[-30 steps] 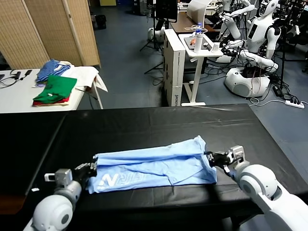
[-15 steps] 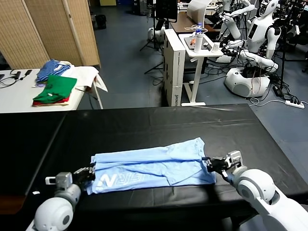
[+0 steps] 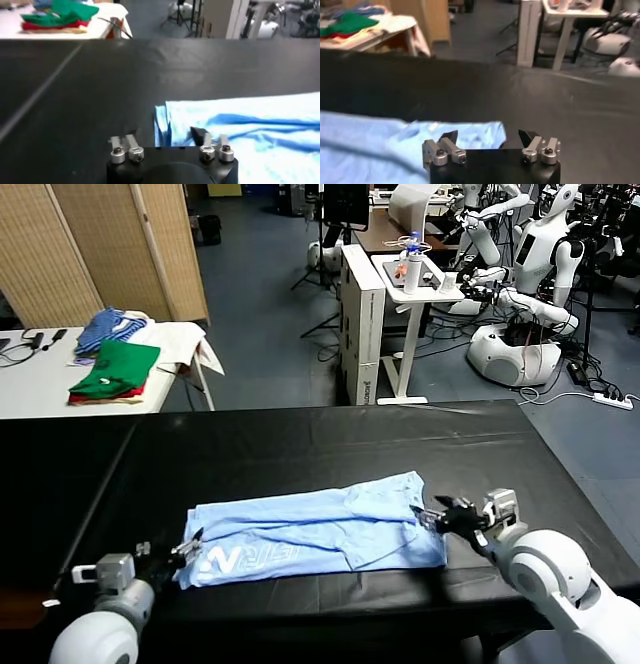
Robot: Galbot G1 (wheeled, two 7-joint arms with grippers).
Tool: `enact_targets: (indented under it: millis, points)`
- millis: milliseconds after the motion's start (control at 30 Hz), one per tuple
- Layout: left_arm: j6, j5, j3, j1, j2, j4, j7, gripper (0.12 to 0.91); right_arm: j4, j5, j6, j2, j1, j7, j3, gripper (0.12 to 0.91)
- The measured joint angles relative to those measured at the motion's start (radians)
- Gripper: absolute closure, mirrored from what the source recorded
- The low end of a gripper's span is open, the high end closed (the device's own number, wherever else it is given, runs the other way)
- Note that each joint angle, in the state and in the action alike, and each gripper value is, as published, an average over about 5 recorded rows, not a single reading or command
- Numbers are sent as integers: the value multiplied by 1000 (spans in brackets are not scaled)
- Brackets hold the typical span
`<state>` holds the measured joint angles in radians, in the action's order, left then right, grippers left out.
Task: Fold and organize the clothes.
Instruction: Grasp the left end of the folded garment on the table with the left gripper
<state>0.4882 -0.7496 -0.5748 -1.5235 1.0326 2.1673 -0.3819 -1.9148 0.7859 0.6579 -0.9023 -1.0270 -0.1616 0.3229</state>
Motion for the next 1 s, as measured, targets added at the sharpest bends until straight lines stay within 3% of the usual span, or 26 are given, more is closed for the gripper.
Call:
enact_targets:
  millis: [533,633,767,867,1000]
  points:
    - [7,-44,89,207,-7,-219,3,123,196,-64,-6,-119,107,0,-58,136]
    - [8,-45,92,216,-7,-241,6,123,213,-77,-5,-140,110,1,-63,212]
    - [10,-45,95,214,-5,-252,8,148,221,-86,-5,-154,109,2,-65,378]
    - [10,-44,95,206,-4,-248,10,278,223,-90,-7,-158,107,2,-65,507]
    - [8,-41,99,198,-2,-241,23,525,224,-99,-17,-162,100,-1,-62,735]
